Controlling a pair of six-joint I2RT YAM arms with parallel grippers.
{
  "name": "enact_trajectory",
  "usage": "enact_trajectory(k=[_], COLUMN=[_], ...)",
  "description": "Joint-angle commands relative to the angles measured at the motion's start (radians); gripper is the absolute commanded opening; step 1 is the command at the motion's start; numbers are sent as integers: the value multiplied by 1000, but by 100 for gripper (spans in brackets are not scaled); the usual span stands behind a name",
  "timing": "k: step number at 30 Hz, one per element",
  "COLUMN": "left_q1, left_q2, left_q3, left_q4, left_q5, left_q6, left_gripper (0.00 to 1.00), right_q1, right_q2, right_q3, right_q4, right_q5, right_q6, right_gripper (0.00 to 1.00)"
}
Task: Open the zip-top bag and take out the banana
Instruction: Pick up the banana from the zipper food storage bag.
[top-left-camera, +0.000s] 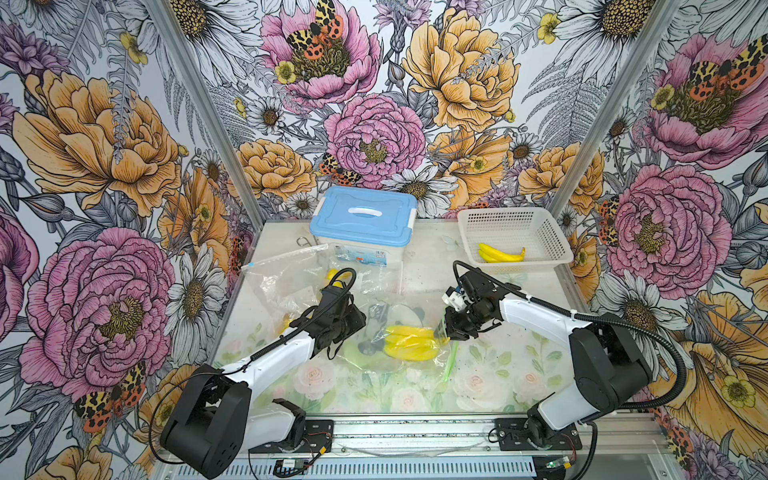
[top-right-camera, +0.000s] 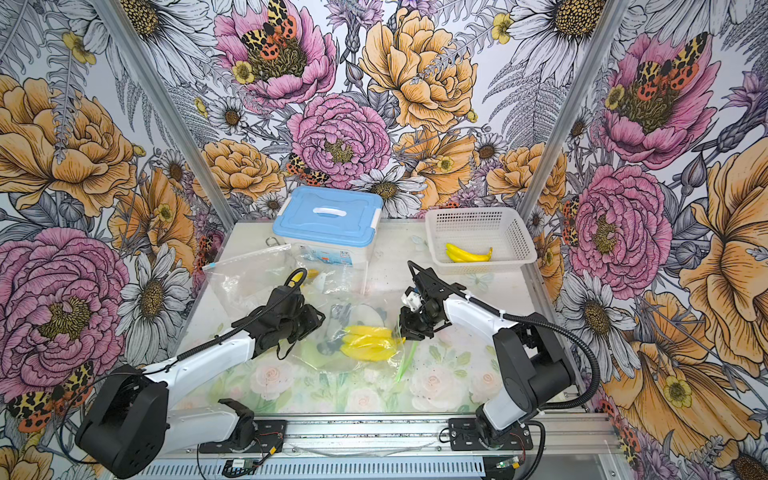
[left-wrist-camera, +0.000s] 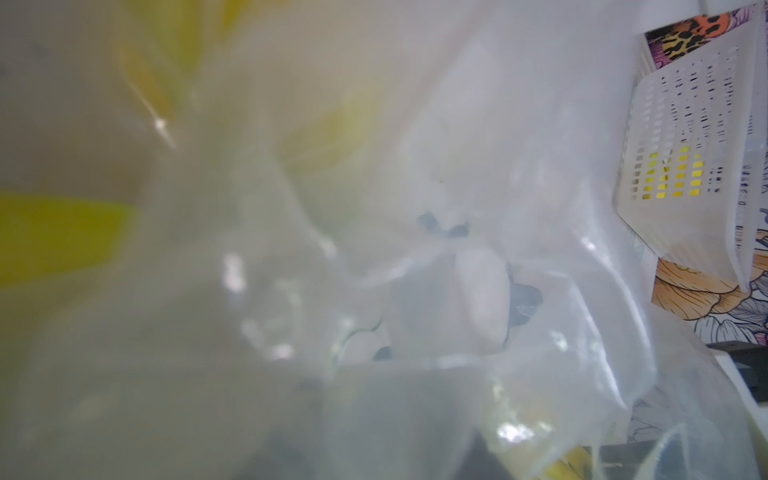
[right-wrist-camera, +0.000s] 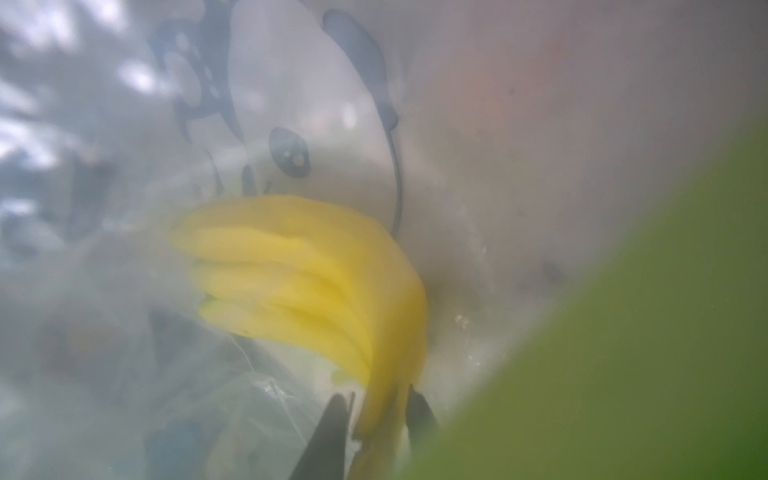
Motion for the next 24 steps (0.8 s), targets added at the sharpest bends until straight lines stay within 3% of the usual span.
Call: enact_trajectory(k=[1, 9, 24], left_q1=[-2, 2, 3], left_q2=[-11, -9, -49], left_q3=[-17, -21, -55], left_q4=[41, 53, 55], left_q5=[-17, -12, -30], left_q6=[-8, -7, -33], left_gripper=[41, 41, 41], right_q1=[21, 41, 87], right_q2=[17, 20, 98], right_q3=[59, 86, 142], right_q4=[-94, -124, -127], right_q5=[65, 78, 89], right_q6=[-71, -76, -91], right_gripper=[30, 38, 34])
